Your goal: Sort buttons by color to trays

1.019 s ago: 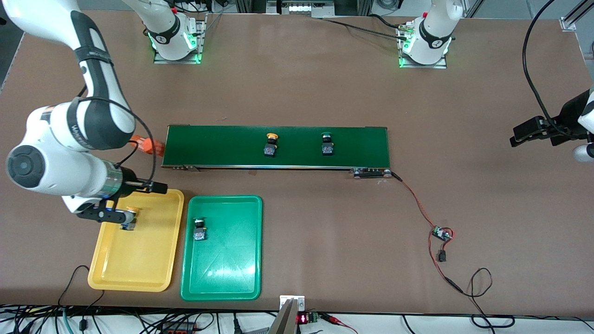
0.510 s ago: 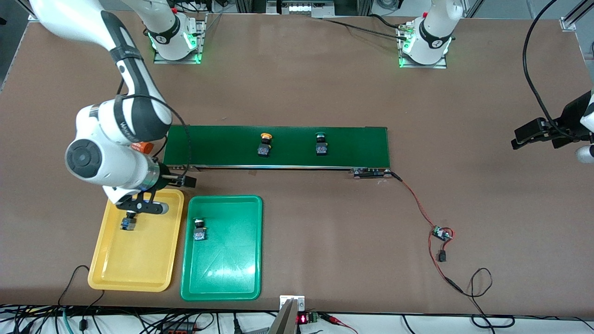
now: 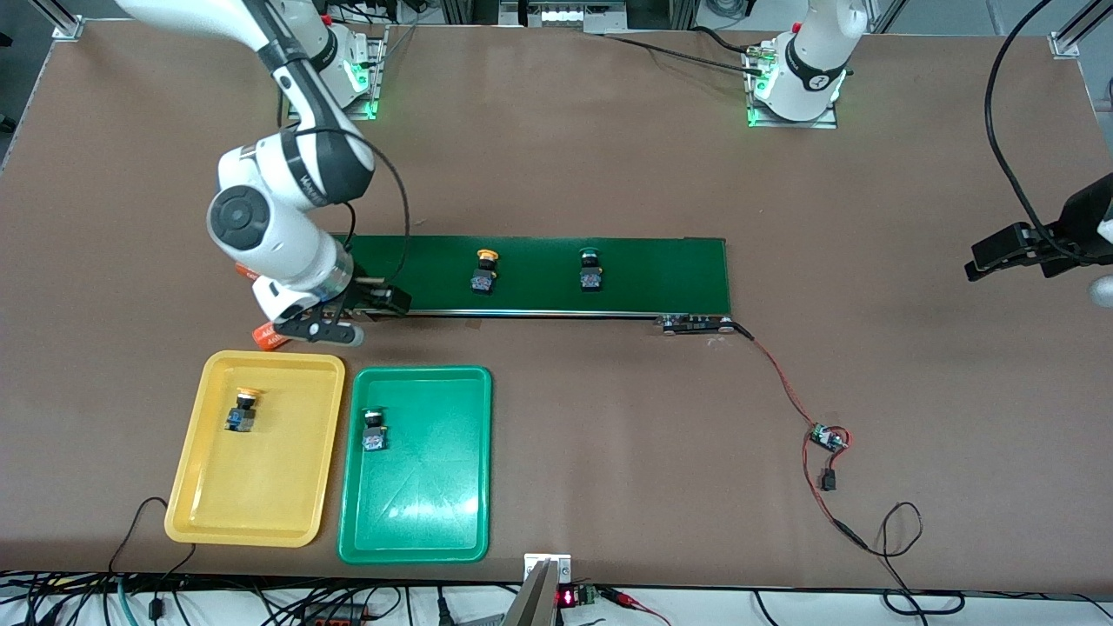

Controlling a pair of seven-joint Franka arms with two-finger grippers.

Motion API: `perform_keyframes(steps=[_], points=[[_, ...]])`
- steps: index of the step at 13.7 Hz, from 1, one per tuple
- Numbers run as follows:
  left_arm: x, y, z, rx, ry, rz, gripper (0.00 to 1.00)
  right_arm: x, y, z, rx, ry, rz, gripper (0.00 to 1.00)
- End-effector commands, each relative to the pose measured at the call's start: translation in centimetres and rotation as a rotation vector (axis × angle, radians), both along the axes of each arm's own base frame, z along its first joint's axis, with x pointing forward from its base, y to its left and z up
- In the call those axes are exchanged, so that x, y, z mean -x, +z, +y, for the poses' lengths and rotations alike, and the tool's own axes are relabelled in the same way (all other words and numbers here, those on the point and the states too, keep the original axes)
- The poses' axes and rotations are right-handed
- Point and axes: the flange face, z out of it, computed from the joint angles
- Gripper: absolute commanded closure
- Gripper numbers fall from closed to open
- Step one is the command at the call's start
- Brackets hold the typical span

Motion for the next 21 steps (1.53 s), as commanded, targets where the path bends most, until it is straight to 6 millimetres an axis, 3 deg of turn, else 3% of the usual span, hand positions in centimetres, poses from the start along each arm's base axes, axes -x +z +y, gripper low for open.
perform_keyframes(steps=[1, 5, 9, 15, 21], points=[[0.2, 0.0, 0.8, 0.000, 0.020, -0.003, 0.00, 2.9, -0.1, 2.1, 0.019, 0.036, -0.029, 0.00], [0.4, 0.1, 0.4, 0.002, 0.012, 0.000, 0.00, 7.5, -3.5, 5.0, -0.014, 0.040, -0.088, 0.00], [0.4, 0.1, 0.5, 0.002, 0.016, -0.002, 0.00, 7.7, -4.2, 5.0, 0.004, 0.058, -0.083, 0.00], [0.4, -0.1, 0.6, 0.002, 0.017, 0.001, 0.00, 8.1, -5.1, 5.7, 0.005, -0.046, -0.053, 0.00], [0.4, -0.1, 0.6, 0.002, 0.017, 0.003, 0.00, 8.8, -6.3, 6.6, 0.029, 0.004, -0.045, 0.00]])
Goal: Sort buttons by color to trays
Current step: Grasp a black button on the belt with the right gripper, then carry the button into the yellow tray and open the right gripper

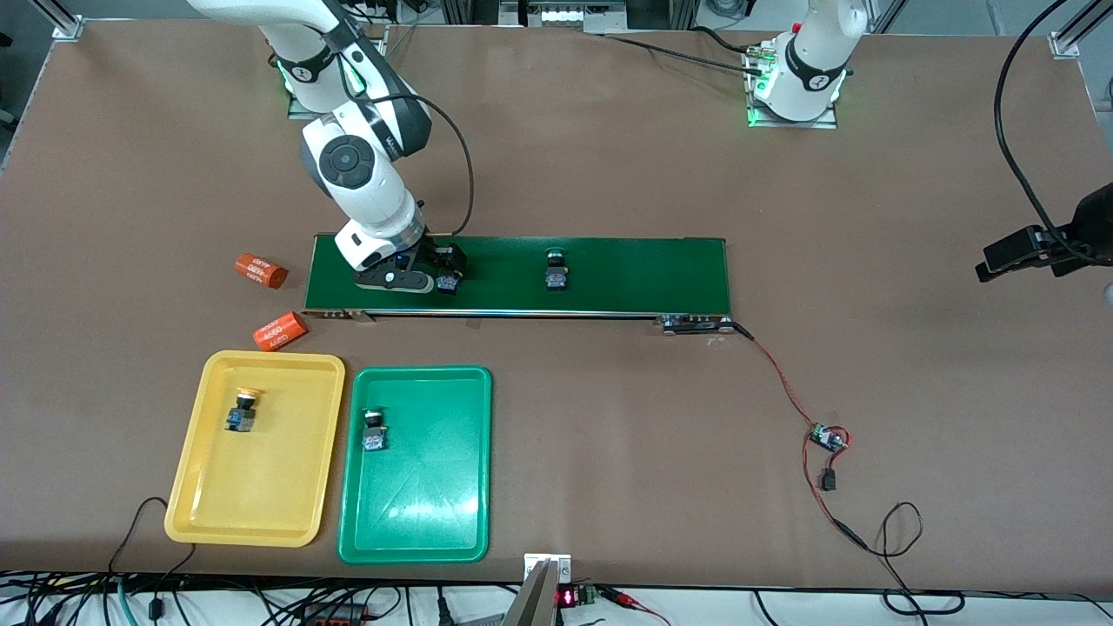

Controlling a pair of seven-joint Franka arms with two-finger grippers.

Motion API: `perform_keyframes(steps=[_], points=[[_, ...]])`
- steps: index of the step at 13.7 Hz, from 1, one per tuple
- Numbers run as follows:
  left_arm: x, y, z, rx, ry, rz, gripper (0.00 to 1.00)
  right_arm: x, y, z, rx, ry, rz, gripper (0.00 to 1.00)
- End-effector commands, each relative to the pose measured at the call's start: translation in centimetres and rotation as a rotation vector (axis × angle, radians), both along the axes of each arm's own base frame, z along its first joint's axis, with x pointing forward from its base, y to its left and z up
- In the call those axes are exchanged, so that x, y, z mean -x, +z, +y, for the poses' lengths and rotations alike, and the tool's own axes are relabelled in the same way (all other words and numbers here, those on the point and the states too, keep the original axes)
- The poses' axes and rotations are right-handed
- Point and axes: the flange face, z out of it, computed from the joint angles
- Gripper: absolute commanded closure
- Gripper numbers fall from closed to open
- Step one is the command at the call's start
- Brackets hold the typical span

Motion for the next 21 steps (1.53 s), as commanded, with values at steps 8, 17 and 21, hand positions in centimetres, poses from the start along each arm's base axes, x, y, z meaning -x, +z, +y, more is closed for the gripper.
perform_keyframes(steps=[8, 17, 21], points=[[0.4, 0.1, 0.1, 0.000, 0.010, -0.001, 0.00, -0.2, -2.1, -0.2, 0.039, 0.038, -0.001, 0.76], [-0.1, -0.3, 0.1, -0.005, 0.010, -0.028, 0.00, -11.2, 8.7, -4.7, 0.089, 0.060, -0.057, 0.93], [0.1, -0.4, -1.6, -0.007, -0.036, -0.028, 0.00, -18.0, 9.3, -11.3, 0.124, 0.122, -0.053, 0.92]])
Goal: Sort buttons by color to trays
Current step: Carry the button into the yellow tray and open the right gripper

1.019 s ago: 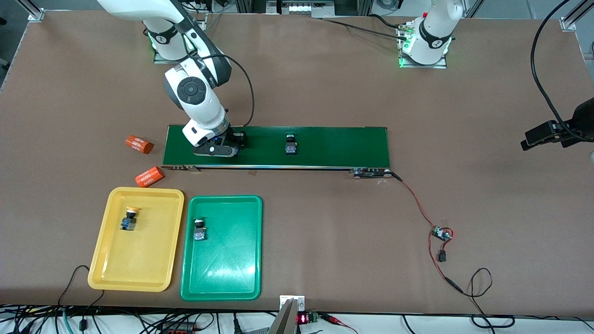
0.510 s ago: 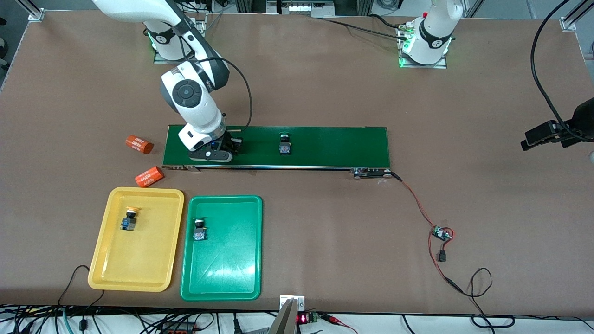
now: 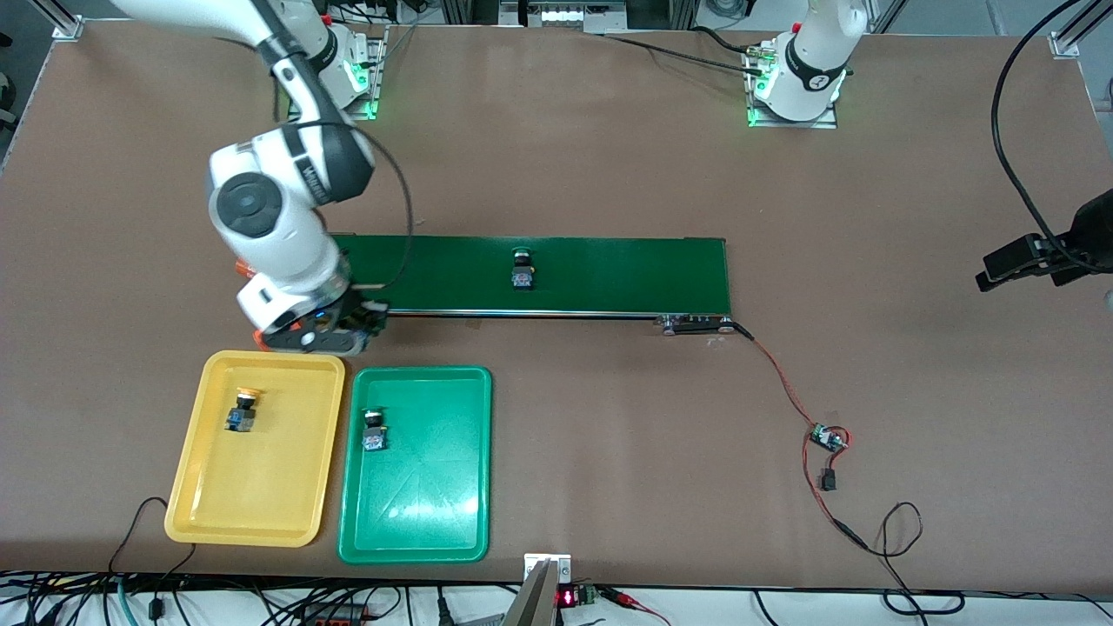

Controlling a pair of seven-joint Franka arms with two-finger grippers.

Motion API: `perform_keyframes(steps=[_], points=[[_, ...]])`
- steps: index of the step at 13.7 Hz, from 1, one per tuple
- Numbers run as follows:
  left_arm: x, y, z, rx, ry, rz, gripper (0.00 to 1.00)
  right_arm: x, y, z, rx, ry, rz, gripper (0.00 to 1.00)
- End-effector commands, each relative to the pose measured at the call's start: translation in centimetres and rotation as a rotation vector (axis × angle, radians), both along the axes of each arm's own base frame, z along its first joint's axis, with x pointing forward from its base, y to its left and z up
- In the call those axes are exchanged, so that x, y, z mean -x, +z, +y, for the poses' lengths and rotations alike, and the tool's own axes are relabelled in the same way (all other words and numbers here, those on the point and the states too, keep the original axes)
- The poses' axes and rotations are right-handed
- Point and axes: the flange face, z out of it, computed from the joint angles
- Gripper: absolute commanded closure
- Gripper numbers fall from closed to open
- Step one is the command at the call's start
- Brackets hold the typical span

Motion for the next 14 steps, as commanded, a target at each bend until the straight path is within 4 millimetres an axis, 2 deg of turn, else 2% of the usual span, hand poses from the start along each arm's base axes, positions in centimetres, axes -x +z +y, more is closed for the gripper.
perform_keyframes(steps=[1, 3, 6, 9, 12, 13, 14], points=[[1.1, 0.9, -2.2, -0.007, -0.049, 0.012, 0.00, -4.4, -2.0, -3.8, 0.025, 0.047, 0.025, 0.92], [1.5, 1.0, -2.8, -0.008, -0.061, 0.029, 0.00, -6.9, -3.4, -6.6, 0.026, 0.055, 0.016, 0.91], [1.8, 0.8, -1.9, -0.007, -0.046, 0.053, 0.00, -9.0, -6.4, -10.1, 0.047, 0.090, 0.011, 0.90], [1.8, 0.9, -1.8, -0.007, -0.043, 0.052, 0.00, -10.1, -9.7, -12.7, 0.048, 0.083, -0.031, 0.89], [1.8, 1.0, -1.9, -0.007, -0.045, 0.053, 0.00, -10.5, -13.0, -14.2, 0.051, 0.090, -0.058, 0.87], [1.8, 0.9, -1.8, -0.007, -0.043, 0.055, 0.00, -10.7, -14.5, -15.4, 0.068, 0.087, -0.072, 0.87], [1.8, 0.9, -1.5, -0.007, -0.039, 0.055, 0.00, -10.9, -15.3, -15.5, 0.075, 0.097, -0.098, 0.87]])
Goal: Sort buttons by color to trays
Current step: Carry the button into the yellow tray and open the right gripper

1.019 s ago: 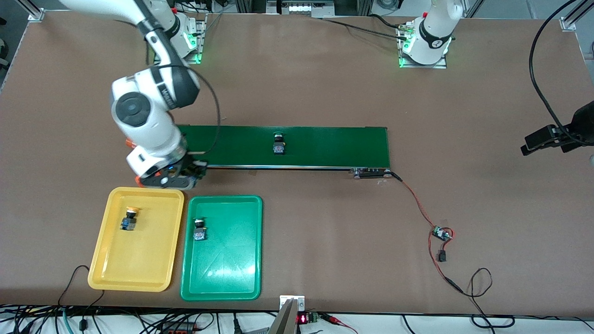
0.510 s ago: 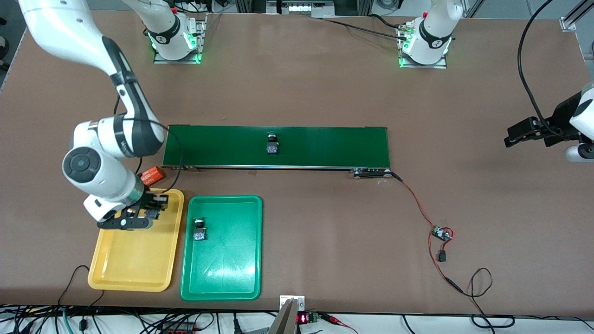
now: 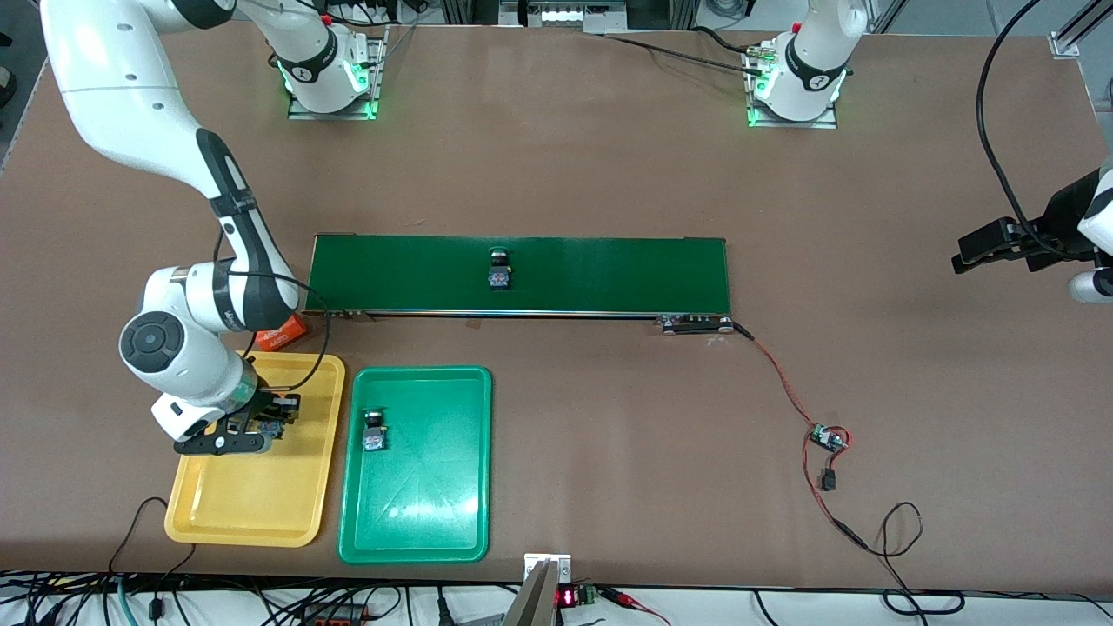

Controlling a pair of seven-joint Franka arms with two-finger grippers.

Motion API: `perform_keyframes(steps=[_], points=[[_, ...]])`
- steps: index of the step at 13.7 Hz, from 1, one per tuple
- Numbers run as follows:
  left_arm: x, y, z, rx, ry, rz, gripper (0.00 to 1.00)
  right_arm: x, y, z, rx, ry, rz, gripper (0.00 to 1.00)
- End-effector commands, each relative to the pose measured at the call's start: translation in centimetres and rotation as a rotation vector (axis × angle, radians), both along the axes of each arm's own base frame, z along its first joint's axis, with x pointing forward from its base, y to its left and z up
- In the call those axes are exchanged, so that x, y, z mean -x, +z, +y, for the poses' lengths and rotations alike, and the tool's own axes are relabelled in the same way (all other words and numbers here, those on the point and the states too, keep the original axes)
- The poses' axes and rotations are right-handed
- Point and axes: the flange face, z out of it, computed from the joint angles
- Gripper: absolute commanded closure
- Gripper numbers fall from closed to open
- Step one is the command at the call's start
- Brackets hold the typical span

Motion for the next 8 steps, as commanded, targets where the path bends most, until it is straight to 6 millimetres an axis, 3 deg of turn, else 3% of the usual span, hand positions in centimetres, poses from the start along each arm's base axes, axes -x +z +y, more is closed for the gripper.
perform_keyframes(steps=[1, 3, 5, 6, 7, 8], points=[[0.8, 0.4, 0.6, -0.016, 0.000, 0.006, 0.00, -0.9, -1.8, -0.8, 0.019, 0.029, -0.047, 0.87], [0.7, 0.5, 0.6, -0.018, 0.000, -0.001, 0.00, -0.8, -2.4, -0.8, 0.016, 0.021, -0.041, 0.84], [0.7, 0.5, 0.6, -0.018, 0.000, 0.000, 0.00, -0.7, -2.9, -0.8, 0.015, 0.015, -0.036, 0.53], [0.7, 0.5, 0.6, -0.018, 0.000, 0.000, 0.00, -0.7, -2.9, -0.7, 0.015, 0.013, -0.036, 0.29], [0.7, 0.5, 0.6, -0.018, 0.000, 0.000, 0.00, -0.7, -2.9, -0.7, 0.011, 0.007, -0.034, 0.15], [0.7, 0.5, 0.5, -0.018, -0.001, -0.001, 0.00, -0.7, -2.8, -0.3, 0.009, 0.008, -0.034, 0.14]])
